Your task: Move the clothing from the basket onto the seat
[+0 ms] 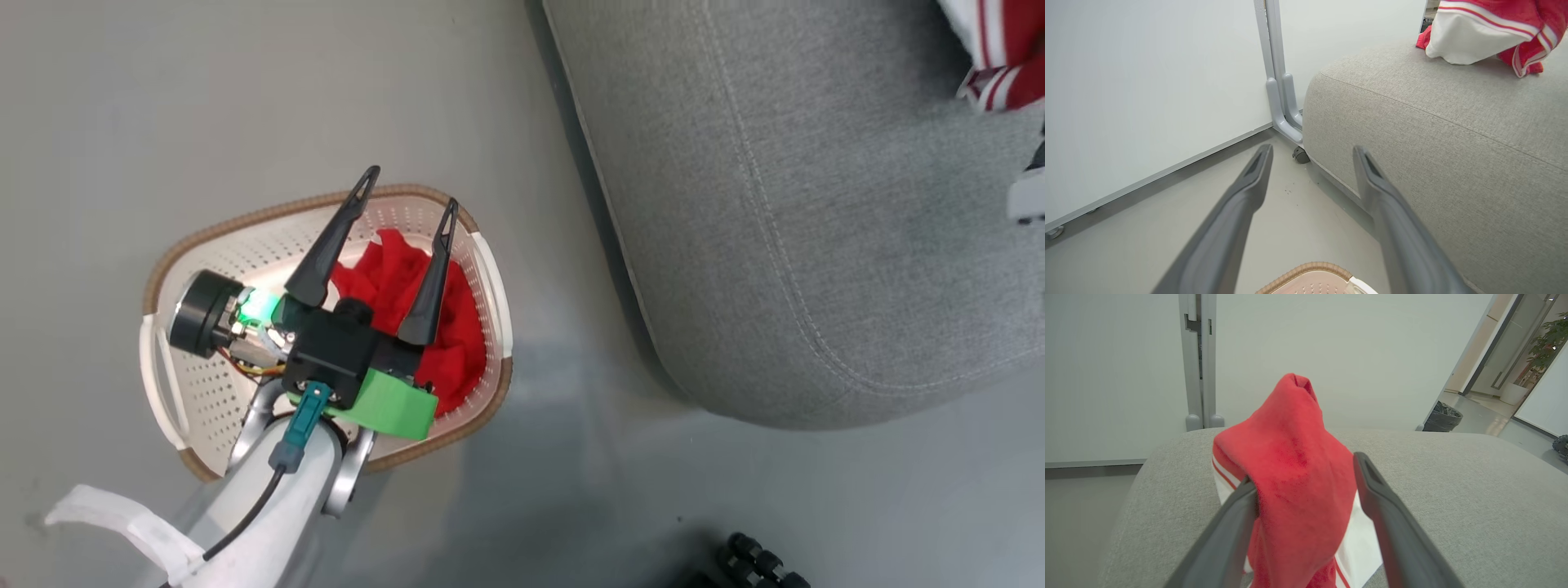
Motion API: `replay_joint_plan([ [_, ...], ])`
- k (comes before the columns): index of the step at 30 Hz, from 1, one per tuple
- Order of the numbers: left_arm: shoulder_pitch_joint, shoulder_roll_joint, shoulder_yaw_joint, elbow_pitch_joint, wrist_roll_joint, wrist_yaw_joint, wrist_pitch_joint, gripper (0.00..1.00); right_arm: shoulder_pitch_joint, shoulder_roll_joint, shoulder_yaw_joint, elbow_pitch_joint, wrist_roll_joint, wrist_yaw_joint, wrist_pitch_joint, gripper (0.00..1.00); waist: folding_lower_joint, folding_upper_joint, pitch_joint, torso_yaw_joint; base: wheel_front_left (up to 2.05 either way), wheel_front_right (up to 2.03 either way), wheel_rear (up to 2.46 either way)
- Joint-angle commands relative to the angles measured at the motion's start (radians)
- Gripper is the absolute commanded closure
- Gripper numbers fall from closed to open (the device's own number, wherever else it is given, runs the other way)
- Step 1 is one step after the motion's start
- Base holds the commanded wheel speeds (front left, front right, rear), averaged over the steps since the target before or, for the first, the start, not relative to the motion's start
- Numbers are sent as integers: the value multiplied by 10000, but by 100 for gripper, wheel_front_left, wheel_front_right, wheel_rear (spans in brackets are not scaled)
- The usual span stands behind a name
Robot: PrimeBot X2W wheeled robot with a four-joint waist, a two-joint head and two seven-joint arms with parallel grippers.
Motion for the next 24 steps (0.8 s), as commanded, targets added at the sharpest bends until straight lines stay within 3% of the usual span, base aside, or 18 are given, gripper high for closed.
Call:
replay_joint_plan([
  [1,242,-104,39,85,-82,72,-68,0,268,28,235,-183,-61,-6,-31,0,0,-1,-784,187,0,0,0],
  [8,887,-583,300,532,-523,188,-148,0,1192,153,1658,-560,97,-6,-31,0,0,-1,-2100,784,0,0,0],
  [16,2111,-1164,1290,751,-1078,186,-135,0,2274,597,2715,-774,350,-6,-31,0,0,-1,-3498,1515,0,0,0],
  [24,3432,-1571,2537,425,-455,382,-134,0,3579,1008,3377,-1485,68,-6,-29,0,0,-1,-4685,1734,0,0,0],
])
